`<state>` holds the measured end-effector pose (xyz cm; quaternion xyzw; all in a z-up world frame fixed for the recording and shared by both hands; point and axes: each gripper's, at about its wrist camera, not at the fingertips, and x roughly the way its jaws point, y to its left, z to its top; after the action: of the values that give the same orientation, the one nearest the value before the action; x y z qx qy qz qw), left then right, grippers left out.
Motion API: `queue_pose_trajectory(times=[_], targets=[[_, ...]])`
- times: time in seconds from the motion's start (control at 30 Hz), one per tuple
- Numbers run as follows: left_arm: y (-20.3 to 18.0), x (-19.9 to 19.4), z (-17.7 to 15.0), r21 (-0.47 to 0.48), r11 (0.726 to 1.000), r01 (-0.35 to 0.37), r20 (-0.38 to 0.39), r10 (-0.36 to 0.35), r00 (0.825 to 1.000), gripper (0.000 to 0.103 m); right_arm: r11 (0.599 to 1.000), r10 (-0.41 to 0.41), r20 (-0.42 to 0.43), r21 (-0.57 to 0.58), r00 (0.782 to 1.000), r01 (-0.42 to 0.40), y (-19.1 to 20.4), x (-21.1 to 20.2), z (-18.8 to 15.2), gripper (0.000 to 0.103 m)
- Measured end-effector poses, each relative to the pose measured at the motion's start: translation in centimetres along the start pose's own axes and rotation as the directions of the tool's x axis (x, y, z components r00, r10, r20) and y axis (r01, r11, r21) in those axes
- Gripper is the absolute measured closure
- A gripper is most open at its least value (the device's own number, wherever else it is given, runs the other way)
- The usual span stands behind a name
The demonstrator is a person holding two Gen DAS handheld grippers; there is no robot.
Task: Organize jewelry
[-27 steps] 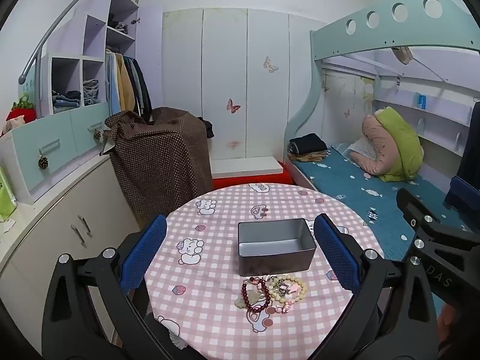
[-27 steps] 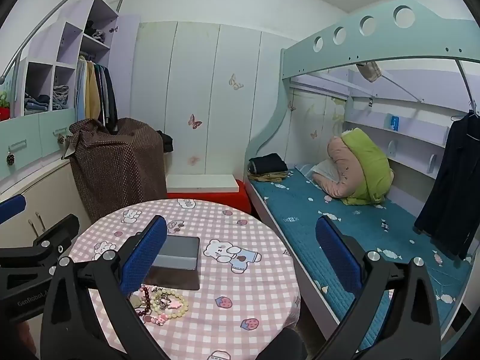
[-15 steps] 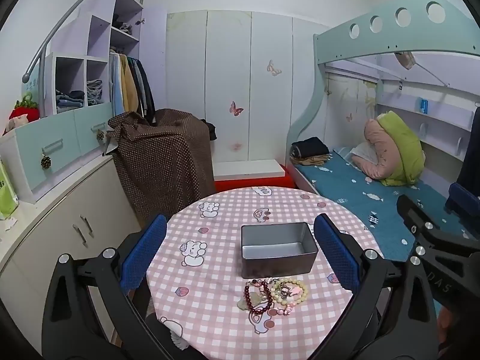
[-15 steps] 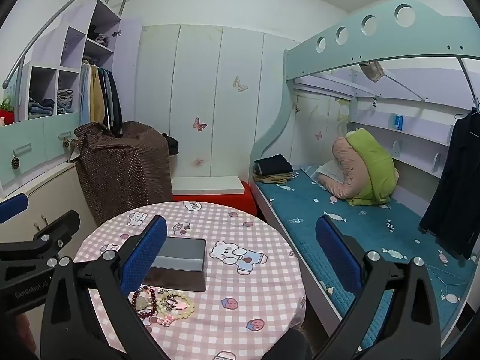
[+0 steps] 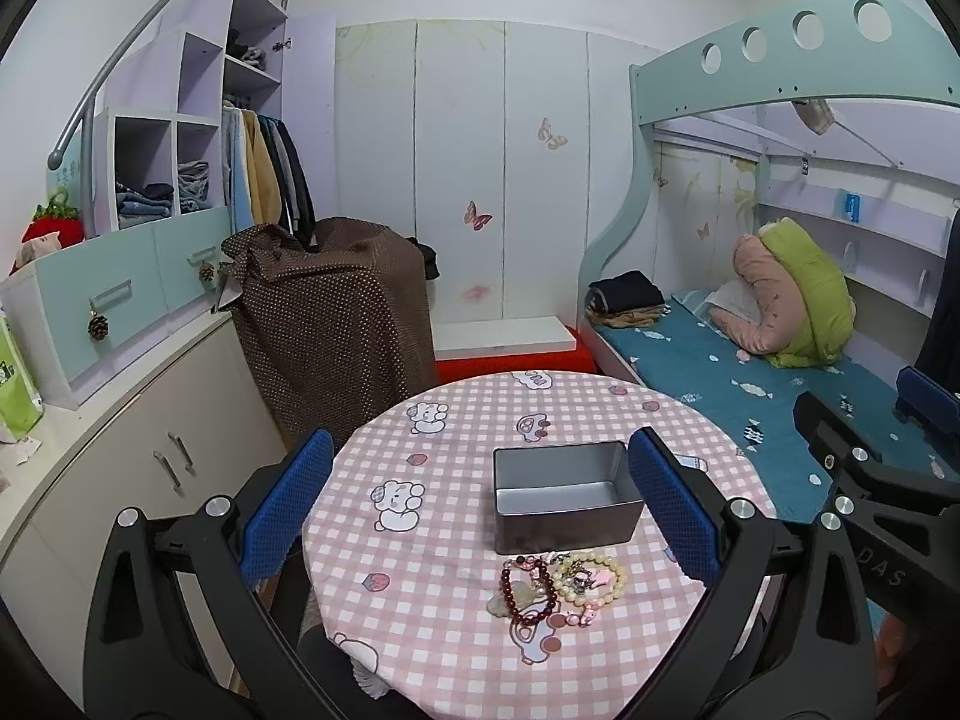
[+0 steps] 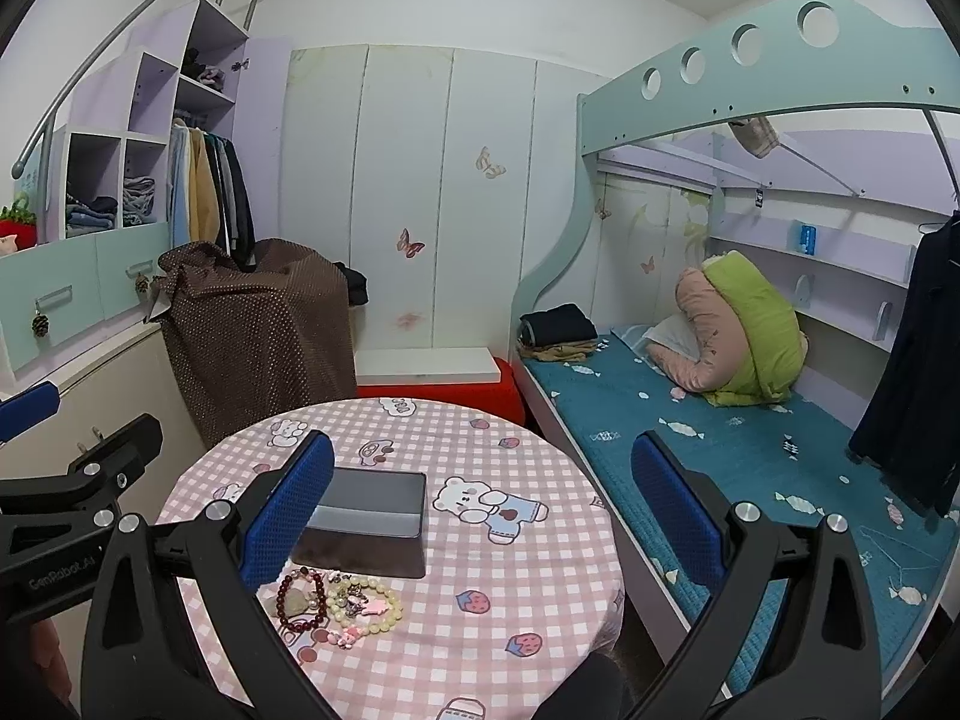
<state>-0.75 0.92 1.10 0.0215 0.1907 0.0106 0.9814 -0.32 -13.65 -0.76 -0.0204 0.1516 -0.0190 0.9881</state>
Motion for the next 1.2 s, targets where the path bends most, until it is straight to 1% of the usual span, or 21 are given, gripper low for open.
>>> queue_pose_trajectory(times=[0.27, 0.53, 1.2], targets=[[0.1, 0.4, -0.2, -0.006, 1.000, -0.006, -0.012, 0.006, 1.000, 0.005, 1.000, 0.020, -0.010, 0.002, 1.000, -0.020, 0.0, 0.2, -0.2, 0.007], [0.4, 0.7, -0.6, -0.014, 1.000, 0.004, -0.026, -0.005, 1.000, 0.005, 0.999, 0.035, -0.018, 0.007, 0.999, -0.035, 0.1, 0.3, -0.2, 0.007], [0.6, 1.2, -1.0, -0.016, 1.000, 0.002, -0.041, -0.003, 0.999, 0.005, 0.999, 0.031, -0.022, 0.008, 0.999, -0.031, 0.2, 0.1, -0.2, 0.007]])
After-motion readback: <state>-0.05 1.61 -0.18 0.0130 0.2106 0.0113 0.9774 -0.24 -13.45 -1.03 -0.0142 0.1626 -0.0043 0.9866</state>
